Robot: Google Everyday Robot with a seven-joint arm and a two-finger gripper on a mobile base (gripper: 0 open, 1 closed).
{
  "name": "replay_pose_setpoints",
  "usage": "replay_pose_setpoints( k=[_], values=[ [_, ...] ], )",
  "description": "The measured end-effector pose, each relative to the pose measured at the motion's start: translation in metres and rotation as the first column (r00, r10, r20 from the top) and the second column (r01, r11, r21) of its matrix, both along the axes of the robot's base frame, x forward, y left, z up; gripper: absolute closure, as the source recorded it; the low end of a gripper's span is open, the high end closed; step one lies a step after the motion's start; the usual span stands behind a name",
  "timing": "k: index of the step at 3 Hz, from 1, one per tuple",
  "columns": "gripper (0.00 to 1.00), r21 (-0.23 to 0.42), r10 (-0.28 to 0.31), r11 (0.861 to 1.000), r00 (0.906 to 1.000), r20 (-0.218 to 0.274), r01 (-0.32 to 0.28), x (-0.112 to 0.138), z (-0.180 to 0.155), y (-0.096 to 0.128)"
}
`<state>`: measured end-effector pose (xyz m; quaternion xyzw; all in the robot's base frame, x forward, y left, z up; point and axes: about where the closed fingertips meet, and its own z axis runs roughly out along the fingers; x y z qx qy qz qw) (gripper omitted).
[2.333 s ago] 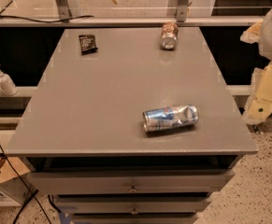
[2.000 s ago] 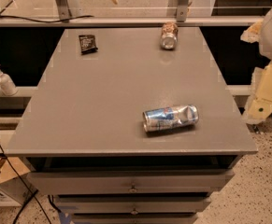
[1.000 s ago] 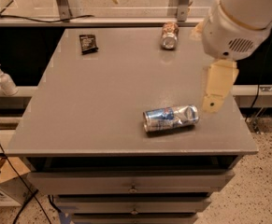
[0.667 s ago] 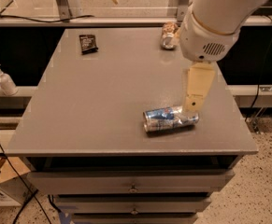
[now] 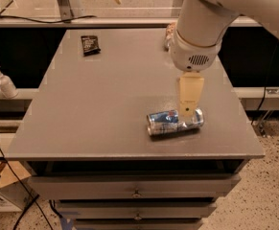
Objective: Place redbull can upright
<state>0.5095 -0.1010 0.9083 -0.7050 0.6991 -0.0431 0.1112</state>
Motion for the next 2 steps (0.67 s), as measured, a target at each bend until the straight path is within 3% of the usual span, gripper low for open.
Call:
replay_pose_setpoints(
  k=[1,2],
  values=[
    [0.0,-0.086,-0.024,0.996,0.9996,0.016,0.025,0.003,-0.015,-0.007],
    [0.0,-0.191,-0.032,0.981,0.9991,0.029,0.037,-0.002,-0.033,-0.012]
  ],
)
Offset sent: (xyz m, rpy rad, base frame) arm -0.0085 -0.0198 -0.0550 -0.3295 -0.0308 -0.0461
